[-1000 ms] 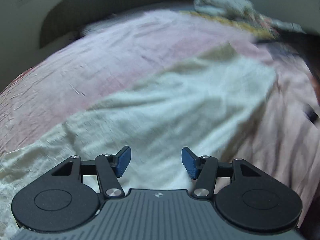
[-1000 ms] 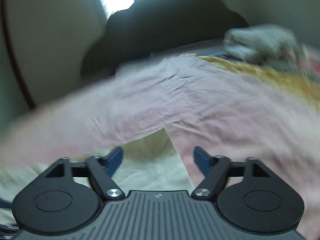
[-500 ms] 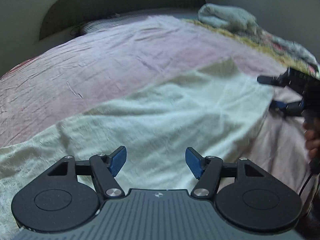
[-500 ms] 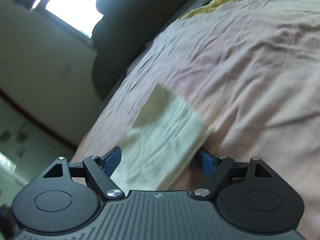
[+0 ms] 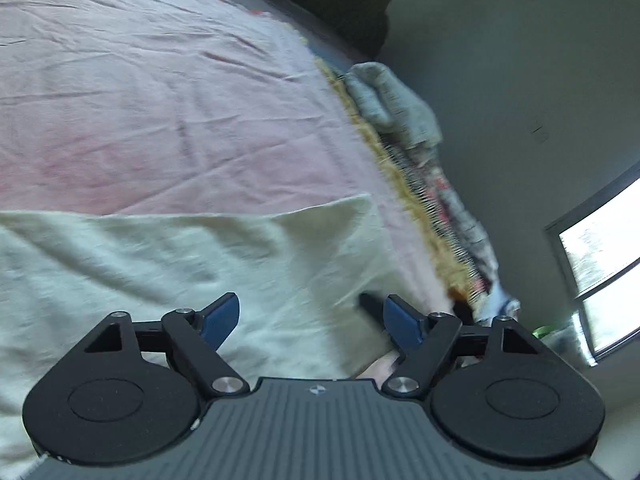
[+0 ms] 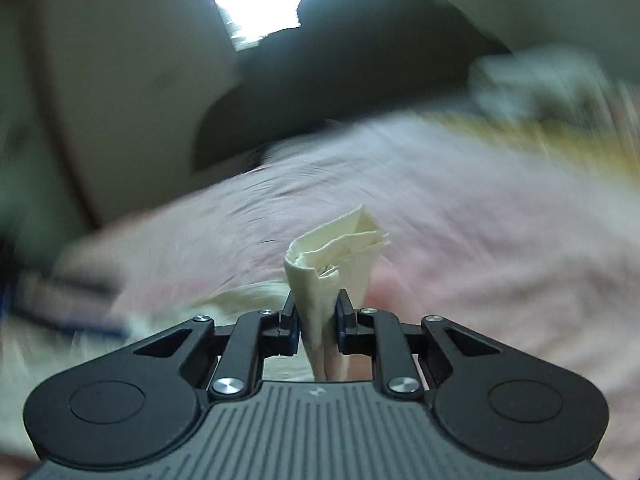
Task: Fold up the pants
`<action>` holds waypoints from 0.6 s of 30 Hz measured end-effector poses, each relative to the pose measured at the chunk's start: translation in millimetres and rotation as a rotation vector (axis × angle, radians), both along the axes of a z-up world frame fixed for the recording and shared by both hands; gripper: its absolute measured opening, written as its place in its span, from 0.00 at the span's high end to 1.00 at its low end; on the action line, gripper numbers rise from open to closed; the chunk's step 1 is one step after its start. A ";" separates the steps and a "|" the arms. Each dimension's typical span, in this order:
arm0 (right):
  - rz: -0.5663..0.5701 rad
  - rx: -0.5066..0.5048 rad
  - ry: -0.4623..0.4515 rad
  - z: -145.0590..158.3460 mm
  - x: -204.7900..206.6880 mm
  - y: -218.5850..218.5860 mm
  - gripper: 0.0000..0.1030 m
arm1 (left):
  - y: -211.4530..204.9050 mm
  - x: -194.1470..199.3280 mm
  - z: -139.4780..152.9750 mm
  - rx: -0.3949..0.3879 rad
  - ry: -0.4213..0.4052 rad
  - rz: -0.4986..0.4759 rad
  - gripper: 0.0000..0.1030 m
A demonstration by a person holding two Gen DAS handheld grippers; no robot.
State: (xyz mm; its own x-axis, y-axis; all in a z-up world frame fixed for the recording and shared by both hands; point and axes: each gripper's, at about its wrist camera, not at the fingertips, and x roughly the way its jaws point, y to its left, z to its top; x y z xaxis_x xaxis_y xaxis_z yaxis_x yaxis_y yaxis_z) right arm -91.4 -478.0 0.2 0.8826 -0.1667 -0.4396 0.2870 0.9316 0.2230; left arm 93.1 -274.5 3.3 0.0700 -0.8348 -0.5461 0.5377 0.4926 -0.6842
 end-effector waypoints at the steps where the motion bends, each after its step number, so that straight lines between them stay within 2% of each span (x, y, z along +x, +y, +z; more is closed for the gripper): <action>1: 0.044 -0.086 0.014 5.5 4.1 17.4 0.84 | -3.7 1.0 1.8 -0.026 0.002 0.005 0.21; 3: 0.124 -0.210 0.042 9.7 11.1 48.1 0.84 | -10.3 3.3 2.7 -0.073 0.007 0.016 0.11; 4: 0.160 -0.242 0.046 9.8 12.0 59.5 0.84 | -12.5 6.5 1.2 -0.081 0.014 0.025 0.09; 7: 0.243 -0.302 0.044 8.2 10.1 85.9 0.84 | -17.8 18.8 -10.2 -0.032 0.053 0.071 0.13; 8: 0.270 -0.329 0.041 7.0 9.2 94.6 0.84 | -17.6 22.7 -15.6 -0.019 0.067 0.089 0.19; 10: 0.300 -0.356 0.043 5.5 6.4 105.9 0.84 | -15.3 29.6 -26.0 0.010 0.094 0.109 0.42; 11: 0.309 -0.350 0.043 3.7 6.2 107.0 0.84 | -13.2 32.4 -31.1 0.030 0.109 0.118 0.71; 12: 0.316 -0.341 0.043 3.2 5.7 107.8 0.84 | -11.3 35.0 -35.6 0.059 0.124 0.124 0.95; 15: 0.325 -0.330 0.052 2.9 8.0 112.6 0.84 | 4.3 35.2 -37.7 0.102 0.096 0.150 0.95; 18: 0.366 -0.314 0.042 9.1 6.8 125.6 0.84 | 22.1 25.0 -14.8 0.191 -0.056 0.137 0.95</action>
State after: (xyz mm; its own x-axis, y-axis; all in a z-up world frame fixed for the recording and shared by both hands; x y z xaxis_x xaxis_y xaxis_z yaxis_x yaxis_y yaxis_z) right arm -84.6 -352.4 9.4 0.8907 0.0211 -0.4540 -0.0696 0.9935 -0.0904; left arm 118.1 -252.5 -11.5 0.2104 -0.6972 -0.6853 0.4913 0.6815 -0.5424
